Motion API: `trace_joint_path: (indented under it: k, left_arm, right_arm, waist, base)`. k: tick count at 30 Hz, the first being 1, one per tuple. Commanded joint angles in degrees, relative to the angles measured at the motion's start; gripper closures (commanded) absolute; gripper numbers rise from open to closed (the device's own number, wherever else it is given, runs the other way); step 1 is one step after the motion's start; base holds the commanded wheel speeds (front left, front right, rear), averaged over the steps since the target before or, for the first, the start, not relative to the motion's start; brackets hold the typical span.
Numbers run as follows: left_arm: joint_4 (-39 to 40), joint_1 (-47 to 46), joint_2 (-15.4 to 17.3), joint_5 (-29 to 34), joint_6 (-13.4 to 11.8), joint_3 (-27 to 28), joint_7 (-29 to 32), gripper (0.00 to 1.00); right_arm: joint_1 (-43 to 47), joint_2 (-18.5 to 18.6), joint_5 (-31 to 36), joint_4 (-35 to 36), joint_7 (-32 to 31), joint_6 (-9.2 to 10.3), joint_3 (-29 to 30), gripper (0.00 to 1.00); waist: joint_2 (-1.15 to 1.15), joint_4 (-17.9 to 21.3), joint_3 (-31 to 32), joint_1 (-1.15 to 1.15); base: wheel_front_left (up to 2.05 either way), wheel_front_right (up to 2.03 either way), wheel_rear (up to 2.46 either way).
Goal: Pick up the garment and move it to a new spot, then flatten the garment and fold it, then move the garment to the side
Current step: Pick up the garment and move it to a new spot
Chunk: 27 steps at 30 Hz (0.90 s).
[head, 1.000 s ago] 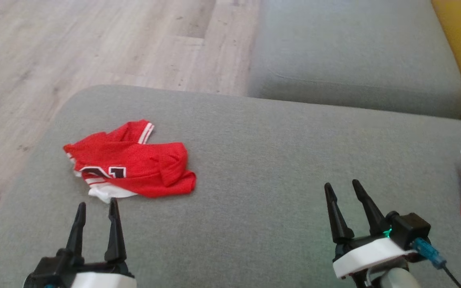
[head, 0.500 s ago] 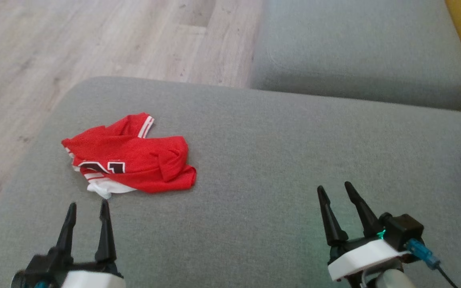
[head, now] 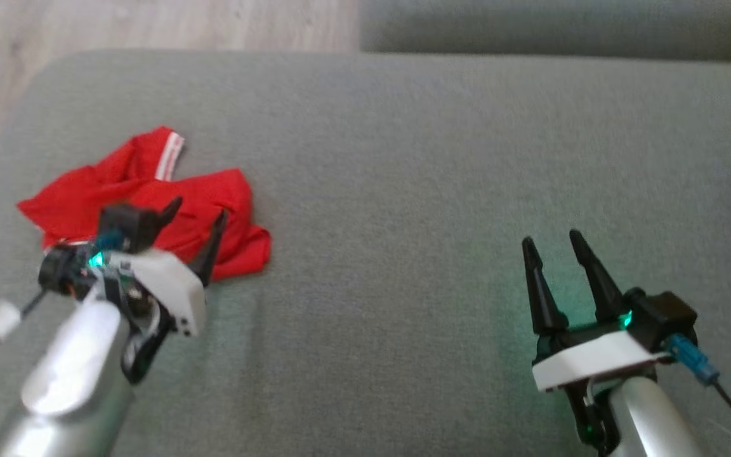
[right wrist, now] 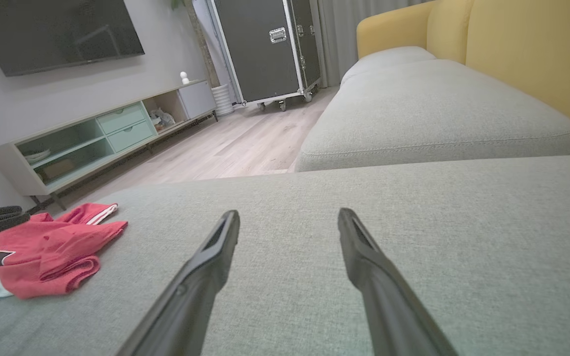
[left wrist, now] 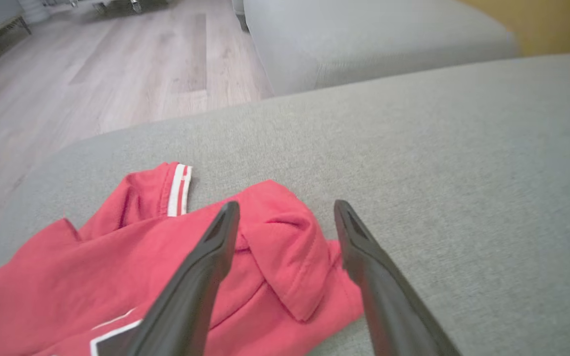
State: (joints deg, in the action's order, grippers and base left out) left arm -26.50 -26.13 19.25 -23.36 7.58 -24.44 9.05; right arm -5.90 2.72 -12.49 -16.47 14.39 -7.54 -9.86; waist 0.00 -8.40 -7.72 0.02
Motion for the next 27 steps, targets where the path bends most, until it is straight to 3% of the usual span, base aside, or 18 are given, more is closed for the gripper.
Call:
trace_joint_path:
  k: [1, 3, 8, 20, 21, 22, 23, 27]
  left_arm:
    - [0.87, -3.64, 2.58, -0.51, -0.10, 1.39, 0.66, 0.00]
    - [-2.55, -8.01, 4.18, -2.77, -0.10, -2.23, 4.31, 0.00]
    - [-8.13, -13.51, 4.04, -6.59, -0.10, -5.09, 7.85, 0.00]
    - [-21.75, -19.35, 2.55, -10.97, -0.09, -7.22, 14.63, 0.00]
    - [-22.61, -19.51, 2.48, -11.12, -0.09, -7.31, 15.05, 0.36]
    - [-23.20, -19.67, 2.46, -11.21, -0.09, -7.41, 15.03, 0.80]
    - [-23.67, -19.79, 2.45, -11.34, -0.09, -7.32, 14.57, 1.00]
    - [-22.90, -20.62, 2.33, -10.97, -0.09, -7.23, 8.01, 1.00]
  right_arm:
    - [-2.14, 0.16, 0.37, 2.13, 0.61, 0.05, -1.13, 0.00]
    - [-3.18, 0.16, 0.50, 2.46, 0.61, 0.05, -1.09, 0.00]
    - [-4.47, 0.16, 0.34, 2.99, 0.61, 0.05, -0.75, 0.00]
    - [-5.69, 0.16, -0.01, 3.90, 0.61, 0.05, -0.56, 0.00]
    - [-5.83, 0.16, 0.04, 3.96, 0.61, 0.05, -0.45, 0.00]
    - [-5.94, 0.16, 0.07, 4.02, 0.61, 0.05, -0.37, 0.00]
    - [-6.02, 0.16, 0.06, 4.04, 0.61, 0.05, -0.31, 0.00]
    - [-6.05, 0.16, -0.08, 3.83, 0.61, 0.05, -0.39, 0.00]
  waist:
    - [0.00, 1.90, -2.48, -0.02]
    - [0.00, 3.00, -4.31, -0.02]
    - [0.00, 4.52, -6.71, -0.02]
    - [0.00, 7.25, -9.47, -0.02]
    - [0.00, 7.38, -9.46, -0.02]
    - [0.00, 7.53, -9.37, -0.02]
    - [0.00, 7.67, -9.22, -0.02]
    - [0.00, 8.17, -8.26, -0.02]
  base:
    - [0.00, 0.00, 0.00]
    - [0.00, 0.00, 0.00]
    - [0.00, 0.00, 0.00]
    - [0.00, 0.00, 0.00]
    - [0.00, 0.00, 0.00]
    - [0.00, 0.00, 0.00]
    - [0.00, 0.00, 0.00]
    - [0.00, 0.00, 0.00]
